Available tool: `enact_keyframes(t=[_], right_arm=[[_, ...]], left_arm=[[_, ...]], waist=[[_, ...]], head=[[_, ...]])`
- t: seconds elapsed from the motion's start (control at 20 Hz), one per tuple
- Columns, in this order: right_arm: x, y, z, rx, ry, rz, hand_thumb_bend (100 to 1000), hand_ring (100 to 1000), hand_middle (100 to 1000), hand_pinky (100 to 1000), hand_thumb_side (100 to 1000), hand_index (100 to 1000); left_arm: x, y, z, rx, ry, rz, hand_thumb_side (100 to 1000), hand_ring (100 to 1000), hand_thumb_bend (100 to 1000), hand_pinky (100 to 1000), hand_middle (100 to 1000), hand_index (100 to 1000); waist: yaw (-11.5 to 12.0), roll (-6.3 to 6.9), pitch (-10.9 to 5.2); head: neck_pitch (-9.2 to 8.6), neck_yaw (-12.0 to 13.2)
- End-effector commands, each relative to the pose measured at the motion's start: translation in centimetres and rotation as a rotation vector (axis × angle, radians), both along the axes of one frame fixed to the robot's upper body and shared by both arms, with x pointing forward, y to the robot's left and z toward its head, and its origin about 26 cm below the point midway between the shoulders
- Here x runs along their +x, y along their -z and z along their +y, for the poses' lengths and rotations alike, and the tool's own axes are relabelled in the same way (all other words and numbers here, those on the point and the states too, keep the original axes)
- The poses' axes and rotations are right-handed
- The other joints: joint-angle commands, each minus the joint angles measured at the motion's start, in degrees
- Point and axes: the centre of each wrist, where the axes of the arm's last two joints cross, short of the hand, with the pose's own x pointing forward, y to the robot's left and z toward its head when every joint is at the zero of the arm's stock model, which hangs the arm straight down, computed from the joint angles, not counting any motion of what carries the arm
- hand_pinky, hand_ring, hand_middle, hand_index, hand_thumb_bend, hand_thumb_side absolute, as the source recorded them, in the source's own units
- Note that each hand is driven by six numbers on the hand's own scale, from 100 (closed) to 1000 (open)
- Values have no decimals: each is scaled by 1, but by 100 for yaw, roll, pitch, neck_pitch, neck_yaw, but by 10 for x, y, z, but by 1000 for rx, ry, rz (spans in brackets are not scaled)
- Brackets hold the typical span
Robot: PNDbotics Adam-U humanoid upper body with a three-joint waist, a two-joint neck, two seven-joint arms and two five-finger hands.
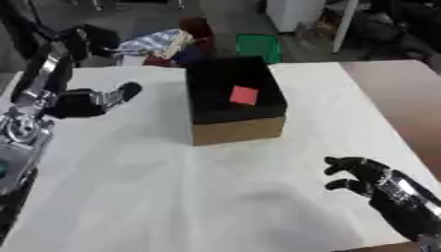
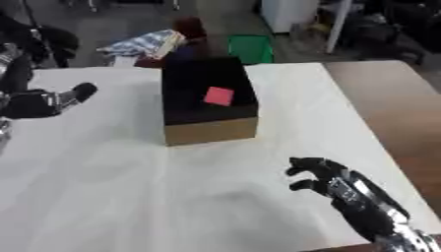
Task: Pick up objects on the table and place them in the box.
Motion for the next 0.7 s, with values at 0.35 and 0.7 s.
enact_keyframes(t=[0.35, 0.7], right_arm=[[-1, -1, -3, 2, 18, -3, 100, 1000, 708, 756, 817, 818], [-3, 3, -3, -2, 20, 9, 100, 1000, 708, 755, 823, 817]], left_arm=[[-17, 19, 4, -50, -11, 84, 348, 738, 562, 723, 677, 759], [-18, 32, 3, -65, -14, 133, 368, 739, 552, 723, 678, 758]], waist=[[80, -23, -127], [131, -62, -155]], head=[[266, 123], [427, 108]])
